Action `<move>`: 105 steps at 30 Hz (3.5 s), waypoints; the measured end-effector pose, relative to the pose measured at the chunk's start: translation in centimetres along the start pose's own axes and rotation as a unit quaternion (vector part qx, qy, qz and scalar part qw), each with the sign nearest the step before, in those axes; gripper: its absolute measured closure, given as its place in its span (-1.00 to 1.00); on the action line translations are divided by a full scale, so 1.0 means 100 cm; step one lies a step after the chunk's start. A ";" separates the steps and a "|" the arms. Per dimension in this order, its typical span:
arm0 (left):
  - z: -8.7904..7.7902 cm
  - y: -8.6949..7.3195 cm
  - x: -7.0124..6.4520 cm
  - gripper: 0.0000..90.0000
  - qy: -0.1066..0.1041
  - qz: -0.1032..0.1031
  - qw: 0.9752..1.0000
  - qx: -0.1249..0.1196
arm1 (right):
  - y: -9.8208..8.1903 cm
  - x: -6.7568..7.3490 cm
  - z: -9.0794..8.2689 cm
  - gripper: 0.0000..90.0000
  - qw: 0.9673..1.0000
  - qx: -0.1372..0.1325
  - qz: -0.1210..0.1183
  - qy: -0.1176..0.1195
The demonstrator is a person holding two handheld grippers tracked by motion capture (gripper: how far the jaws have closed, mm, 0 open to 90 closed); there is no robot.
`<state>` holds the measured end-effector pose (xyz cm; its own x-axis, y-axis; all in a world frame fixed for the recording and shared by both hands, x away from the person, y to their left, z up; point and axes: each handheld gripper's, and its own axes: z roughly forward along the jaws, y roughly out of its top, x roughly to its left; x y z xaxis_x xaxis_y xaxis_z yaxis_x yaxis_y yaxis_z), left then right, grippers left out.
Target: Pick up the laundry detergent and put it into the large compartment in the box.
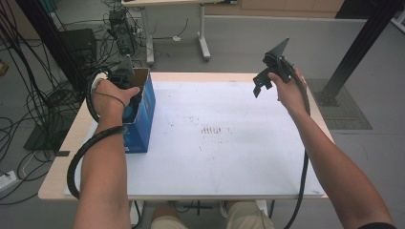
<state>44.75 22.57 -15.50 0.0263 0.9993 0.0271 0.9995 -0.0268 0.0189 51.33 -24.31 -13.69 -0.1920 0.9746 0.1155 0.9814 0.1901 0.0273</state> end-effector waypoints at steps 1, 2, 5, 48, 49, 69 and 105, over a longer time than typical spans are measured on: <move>0.000 0.000 0.000 -0.17 0.000 0.000 1.000 0.000 | 0.000 0.000 0.000 -0.84 1.000 0.000 0.000 0.000; 0.000 0.000 0.000 -0.17 0.000 0.000 1.000 0.001 | 0.000 0.000 0.000 -0.84 1.000 0.000 0.000 0.000; 0.000 0.000 0.001 -0.17 -0.001 0.000 1.000 0.000 | 0.000 0.000 0.000 -0.84 1.000 0.000 0.000 -0.001; 0.000 0.000 -0.001 -0.17 0.001 0.001 1.000 -0.002 | 0.000 0.002 -0.005 -0.84 1.000 -0.001 0.001 -0.003; 0.000 0.000 -0.001 -0.17 0.001 0.001 1.000 -0.003 | -0.001 0.002 -0.004 -0.84 1.000 -0.002 0.000 -0.004; 0.000 0.000 -0.002 -0.18 0.002 0.002 1.000 -0.002 | -0.001 0.001 -0.004 -0.84 1.000 -0.001 0.002 -0.005; -0.048 -0.016 -0.015 -0.43 0.030 0.025 0.998 -0.044 | -0.006 0.000 -0.009 -0.85 1.000 -0.013 -0.005 0.003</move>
<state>43.03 20.96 -10.73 0.0729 0.9933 0.0892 0.9913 -0.0820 0.1033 50.70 -24.53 -12.86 -0.2010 0.9721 0.1206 0.9792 0.1956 0.0547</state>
